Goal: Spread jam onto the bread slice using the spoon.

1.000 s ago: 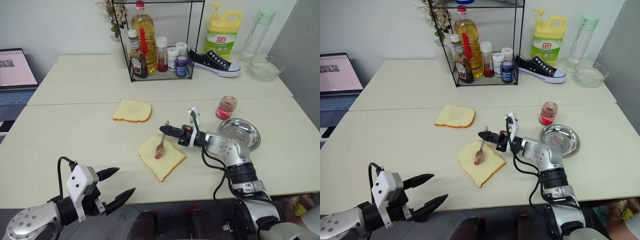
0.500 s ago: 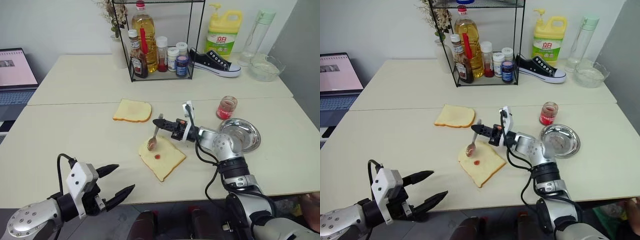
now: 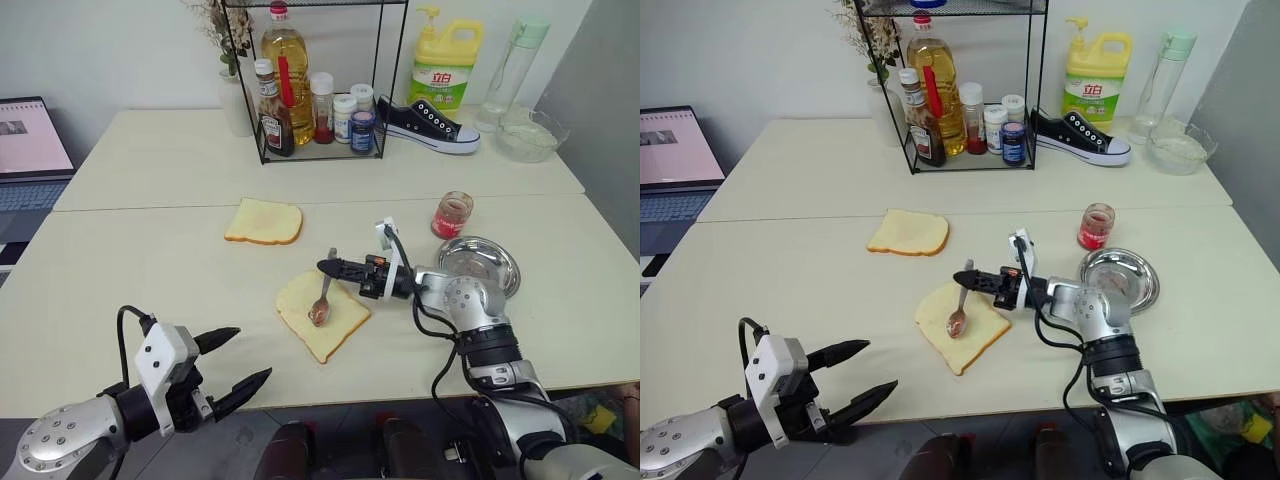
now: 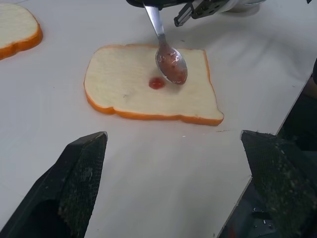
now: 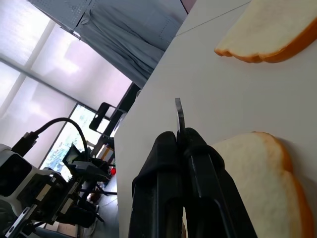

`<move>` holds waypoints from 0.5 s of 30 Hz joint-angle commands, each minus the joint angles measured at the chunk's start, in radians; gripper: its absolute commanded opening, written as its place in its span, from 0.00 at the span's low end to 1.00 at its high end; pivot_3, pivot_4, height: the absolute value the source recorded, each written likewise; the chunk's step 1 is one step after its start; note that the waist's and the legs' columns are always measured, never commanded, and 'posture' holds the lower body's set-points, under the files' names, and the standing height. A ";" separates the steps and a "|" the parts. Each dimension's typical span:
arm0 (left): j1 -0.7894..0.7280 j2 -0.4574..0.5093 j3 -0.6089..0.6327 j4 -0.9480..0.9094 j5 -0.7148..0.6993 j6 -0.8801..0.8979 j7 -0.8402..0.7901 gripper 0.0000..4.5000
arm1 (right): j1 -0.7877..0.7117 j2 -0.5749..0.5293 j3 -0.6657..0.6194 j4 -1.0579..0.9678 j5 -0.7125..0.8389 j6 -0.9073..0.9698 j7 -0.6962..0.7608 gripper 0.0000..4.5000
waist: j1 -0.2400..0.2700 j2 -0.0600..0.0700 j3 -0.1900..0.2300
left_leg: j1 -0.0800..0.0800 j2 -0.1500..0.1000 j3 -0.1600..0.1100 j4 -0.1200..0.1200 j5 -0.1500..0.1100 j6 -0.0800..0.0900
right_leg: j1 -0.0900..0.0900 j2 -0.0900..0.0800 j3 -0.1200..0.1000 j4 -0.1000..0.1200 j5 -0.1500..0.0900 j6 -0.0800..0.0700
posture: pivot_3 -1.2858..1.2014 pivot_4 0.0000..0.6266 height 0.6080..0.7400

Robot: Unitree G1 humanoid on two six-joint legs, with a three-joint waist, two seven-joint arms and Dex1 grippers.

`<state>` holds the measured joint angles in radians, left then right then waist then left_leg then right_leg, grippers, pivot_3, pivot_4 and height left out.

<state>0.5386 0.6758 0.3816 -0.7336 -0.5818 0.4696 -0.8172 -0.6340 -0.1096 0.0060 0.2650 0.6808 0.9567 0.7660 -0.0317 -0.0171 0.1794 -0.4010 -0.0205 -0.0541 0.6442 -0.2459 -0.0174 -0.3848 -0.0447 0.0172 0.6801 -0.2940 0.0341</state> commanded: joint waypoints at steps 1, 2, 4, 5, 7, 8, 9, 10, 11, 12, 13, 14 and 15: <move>-0.001 0.015 0.004 -0.013 0.004 -0.005 -0.001 1.00 | -0.019 0.027 0.018 0.072 -0.055 -0.100 0.011 0.01 | 0.000 0.000 0.000 | 0.000 0.000 0.000 0.000 0.000 0.000 | 0.000 0.000 0.000 0.000 0.000 0.000 | 0.52 0.24 1.00; -0.001 0.016 0.004 -0.013 0.004 -0.006 -0.001 1.00 | -0.022 0.029 0.019 0.084 -0.061 -0.111 0.014 0.01 | 0.000 0.000 0.000 | 0.000 0.000 0.000 0.000 0.000 0.000 | 0.000 0.000 0.000 0.000 0.000 0.000 | 0.52 0.24 1.00; 0.000 0.018 0.004 -0.013 0.003 -0.006 -0.002 1.00 | -0.037 0.041 0.009 0.119 -0.072 -0.140 0.007 0.01 | 0.000 0.000 0.000 | 0.000 0.000 0.000 0.000 0.000 0.000 | 0.000 0.000 0.000 0.000 0.000 0.000 | 0.52 0.24 1.00; 0.000 0.018 0.004 -0.013 0.003 -0.006 -0.002 1.00 | -0.045 0.047 0.003 0.134 -0.077 -0.156 0.003 0.01 | 0.000 0.000 0.000 | 0.000 0.000 0.000 0.000 0.000 0.000 | 0.000 0.000 0.000 0.000 0.000 0.000 | 0.52 0.24 1.00; 0.000 0.019 0.005 -0.014 0.003 -0.007 -0.003 1.00 | -0.059 0.057 -0.009 0.159 -0.086 -0.183 -0.004 0.01 | 0.000 0.000 0.000 | 0.000 0.000 0.000 0.000 0.000 0.000 | 0.000 0.000 0.000 0.000 0.000 0.000 | 0.52 0.24 1.00; -0.002 0.020 0.004 -0.013 0.003 -0.006 -0.003 1.00 | -0.073 0.064 -0.024 0.179 -0.086 -0.197 -0.016 0.01 | 0.000 0.000 0.000 | 0.000 0.000 0.000 0.000 0.000 0.000 | 0.000 0.000 0.000 0.000 0.000 0.000 | 0.52 0.24 1.00; -0.004 0.020 0.003 -0.013 0.003 -0.006 -0.002 1.00 | -0.086 0.070 -0.037 0.197 -0.085 -0.209 -0.026 0.01 | 0.000 0.000 0.000 | 0.000 0.000 0.000 0.000 0.000 0.000 | 0.000 0.000 0.000 0.000 0.000 0.000 | 0.52 0.24 1.00; -0.005 0.021 0.003 -0.012 0.003 -0.005 -0.002 1.00 | -0.098 0.073 -0.049 0.210 -0.083 -0.217 -0.033 0.01 | 0.000 0.000 0.000 | 0.000 0.000 0.000 0.000 0.000 0.000 | 0.000 0.000 0.000 0.000 0.000 0.000 | 0.52 0.24 1.00; -0.006 0.021 0.002 -0.012 0.003 -0.005 -0.002 1.00 | -0.109 0.077 -0.062 0.222 -0.078 -0.220 -0.039 0.01 | 0.000 0.000 0.000 | 0.000 0.000 0.000 0.000 0.000 0.000 | 0.000 0.000 0.000 0.000 0.000 0.000 | 0.52 0.24 1.00; -0.007 0.021 0.001 -0.011 0.003 -0.005 -0.003 1.00 | -0.118 0.080 -0.074 0.229 -0.072 -0.218 -0.044 0.01 | 0.000 0.000 0.000 | 0.000 0.000 0.000 0.000 0.000 0.000 | 0.000 0.000 0.000 0.000 0.000 0.000 | 0.52 0.24 1.00; -0.008 0.021 0.000 -0.010 0.004 -0.006 -0.004 1.00 | -0.126 0.082 -0.085 0.234 -0.066 -0.215 -0.049 0.01 | 0.001 0.000 0.000 | 0.000 0.000 0.000 0.000 0.000 0.000 | 0.000 0.000 0.000 0.000 0.000 0.000 | 0.52 0.24 1.00; -0.010 0.021 -0.001 -0.007 0.004 -0.007 -0.005 1.00 | -0.132 0.083 -0.095 0.236 -0.061 -0.212 -0.053 0.01 | 0.001 0.000 0.000 | 0.000 0.000 0.000 0.000 0.000 0.000 | 0.000 0.000 0.000 0.000 0.000 0.000 | 0.52 0.24 1.00; -0.011 0.021 -0.002 -0.005 0.004 -0.008 -0.006 1.00 | -0.136 0.084 -0.102 0.236 -0.057 -0.207 -0.056 0.01 | 0.001 0.000 0.000 | 0.000 0.000 0.000 0.000 0.000 0.000 | 0.000 0.000 0.000 0.000 0.000 0.000 | 0.52 0.24 1.00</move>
<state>0.5339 0.6857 0.3803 -0.7335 -0.5789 0.4716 -0.8182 -0.7439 -0.0320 -0.0698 0.5143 0.6039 0.7530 0.7138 -0.0311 -0.0170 0.1795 -0.4010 -0.0205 -0.0539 0.6442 -0.2459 -0.0175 -0.3849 -0.0447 0.0172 0.6802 -0.2940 0.0340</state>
